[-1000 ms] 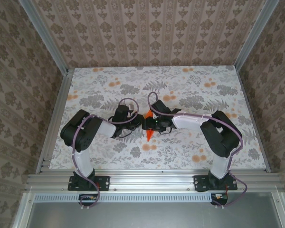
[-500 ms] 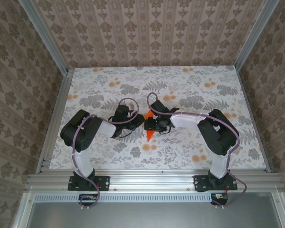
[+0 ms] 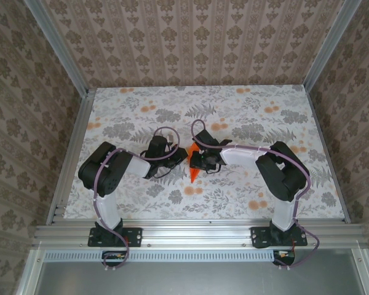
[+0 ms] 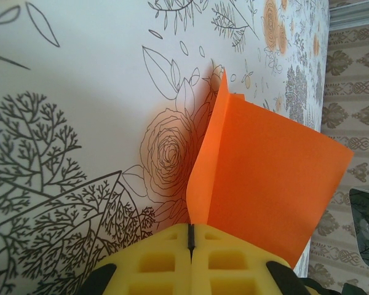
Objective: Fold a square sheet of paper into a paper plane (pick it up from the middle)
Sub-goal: Move a paper plane to the center of the table.
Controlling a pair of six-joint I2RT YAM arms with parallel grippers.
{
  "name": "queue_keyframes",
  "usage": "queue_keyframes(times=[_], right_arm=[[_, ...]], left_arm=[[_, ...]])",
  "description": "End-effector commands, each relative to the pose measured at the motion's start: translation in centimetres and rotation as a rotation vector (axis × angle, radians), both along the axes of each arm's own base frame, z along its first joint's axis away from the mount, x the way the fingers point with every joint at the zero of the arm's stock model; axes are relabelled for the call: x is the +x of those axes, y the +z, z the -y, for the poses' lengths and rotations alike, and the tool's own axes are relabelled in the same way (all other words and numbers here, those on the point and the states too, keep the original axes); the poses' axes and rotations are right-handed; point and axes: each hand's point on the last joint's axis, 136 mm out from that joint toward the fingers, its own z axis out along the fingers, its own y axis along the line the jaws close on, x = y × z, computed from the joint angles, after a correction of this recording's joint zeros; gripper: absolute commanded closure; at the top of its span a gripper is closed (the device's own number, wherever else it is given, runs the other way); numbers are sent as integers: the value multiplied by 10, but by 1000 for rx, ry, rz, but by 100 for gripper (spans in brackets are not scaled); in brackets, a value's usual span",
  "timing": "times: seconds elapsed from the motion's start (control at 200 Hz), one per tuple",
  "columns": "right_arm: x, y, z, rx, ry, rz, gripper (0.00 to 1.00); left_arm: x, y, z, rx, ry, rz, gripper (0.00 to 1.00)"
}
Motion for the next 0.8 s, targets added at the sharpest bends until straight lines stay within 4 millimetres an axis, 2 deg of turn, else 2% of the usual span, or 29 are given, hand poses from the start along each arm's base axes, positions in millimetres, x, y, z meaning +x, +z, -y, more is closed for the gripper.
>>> queue_keyframes(times=[0.0, 0.085, 0.305, 0.455, 0.54, 0.66, 0.795], right_arm=[[-2, 9, 7, -57, -20, 29, 68], [-2, 10, 7, -82, -19, 37, 67], [-4, 9, 2, -93, -11, 31, 74], [-3, 8, 0, -98, -13, 27, 86], [-1, 8, 2, -118, -11, 24, 94], [1, 13, 9, -172, 9, 35, 99], [11, 30, 24, -258, 56, 90, 100]], left_arm=[[1, 1, 3, -9, -1, -5, 96], [1, 1, 4, -10, -2, -5, 96], [2, 2, 4, -12, -1, -3, 96], [2, 5, 4, -16, -4, 3, 91], [2, 10, 4, -18, -4, 13, 83], [6, 24, -2, -1, -2, 43, 71], [10, 44, -27, 97, 30, 79, 51]])
